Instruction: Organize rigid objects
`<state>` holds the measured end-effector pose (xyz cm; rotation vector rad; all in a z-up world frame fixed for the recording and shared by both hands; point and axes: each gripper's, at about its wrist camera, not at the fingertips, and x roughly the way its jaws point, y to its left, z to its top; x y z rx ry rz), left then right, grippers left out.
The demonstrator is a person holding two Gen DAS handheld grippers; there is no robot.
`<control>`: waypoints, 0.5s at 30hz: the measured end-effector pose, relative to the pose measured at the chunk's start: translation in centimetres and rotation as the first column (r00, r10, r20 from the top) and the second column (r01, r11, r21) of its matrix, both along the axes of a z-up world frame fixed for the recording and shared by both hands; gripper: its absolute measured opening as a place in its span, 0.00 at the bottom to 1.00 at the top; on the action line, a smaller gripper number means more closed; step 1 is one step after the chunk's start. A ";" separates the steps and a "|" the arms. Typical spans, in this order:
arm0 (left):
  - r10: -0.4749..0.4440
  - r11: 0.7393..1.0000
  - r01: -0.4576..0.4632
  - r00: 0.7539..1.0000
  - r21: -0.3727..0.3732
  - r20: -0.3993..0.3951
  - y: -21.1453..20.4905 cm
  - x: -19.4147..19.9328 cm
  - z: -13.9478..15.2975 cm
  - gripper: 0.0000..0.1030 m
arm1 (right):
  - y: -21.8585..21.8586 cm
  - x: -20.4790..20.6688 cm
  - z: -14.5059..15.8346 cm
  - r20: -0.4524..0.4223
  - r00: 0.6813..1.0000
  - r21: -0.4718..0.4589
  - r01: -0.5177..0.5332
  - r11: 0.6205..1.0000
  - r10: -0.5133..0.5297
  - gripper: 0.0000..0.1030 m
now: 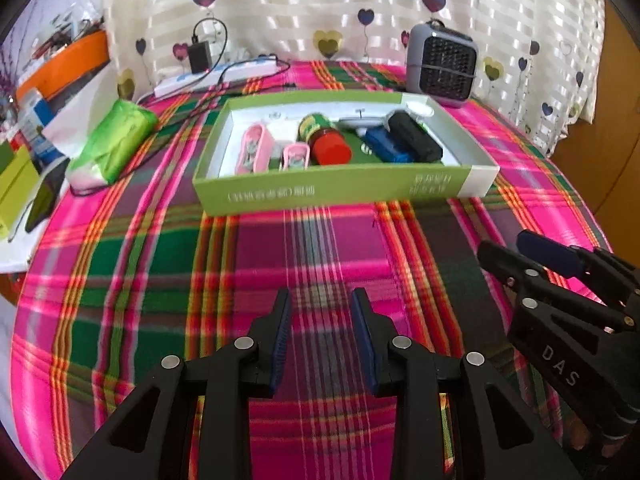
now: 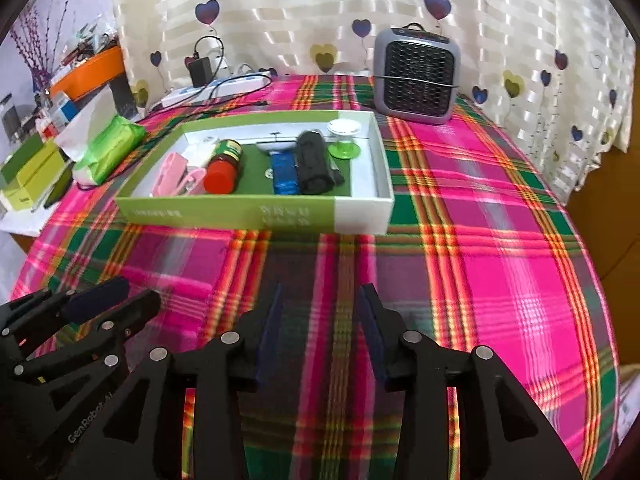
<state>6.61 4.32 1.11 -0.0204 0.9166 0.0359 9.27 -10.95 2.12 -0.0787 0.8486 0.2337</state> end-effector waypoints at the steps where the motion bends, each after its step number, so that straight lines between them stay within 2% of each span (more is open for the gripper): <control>1: 0.007 1.000 -0.007 1.000 0.004 -0.003 0.0 0.0 -0.1 0.28 | -0.1 -0.1 -0.2 -0.003 1.000 -0.005 0.005 1.000 -0.005 0.39; 8: 0.022 0.999 -0.022 1.000 0.024 0.007 -0.5 -0.4 -0.3 0.28 | -0.9 -0.3 -1.0 -0.028 0.999 -0.022 0.042 0.999 -0.042 0.39; 11: 0.033 0.999 -0.033 0.999 0.006 0.010 -0.4 -0.4 -0.2 0.28 | -1.3 -0.2 -1.1 -0.038 0.998 -0.017 0.051 0.999 -0.052 0.39; 15: 0.039 0.999 -0.039 0.999 0.015 0.016 -0.6 -0.4 -0.3 0.29 | -1.4 -0.2 -1.2 -0.040 0.997 -0.021 0.061 0.998 -0.062 0.46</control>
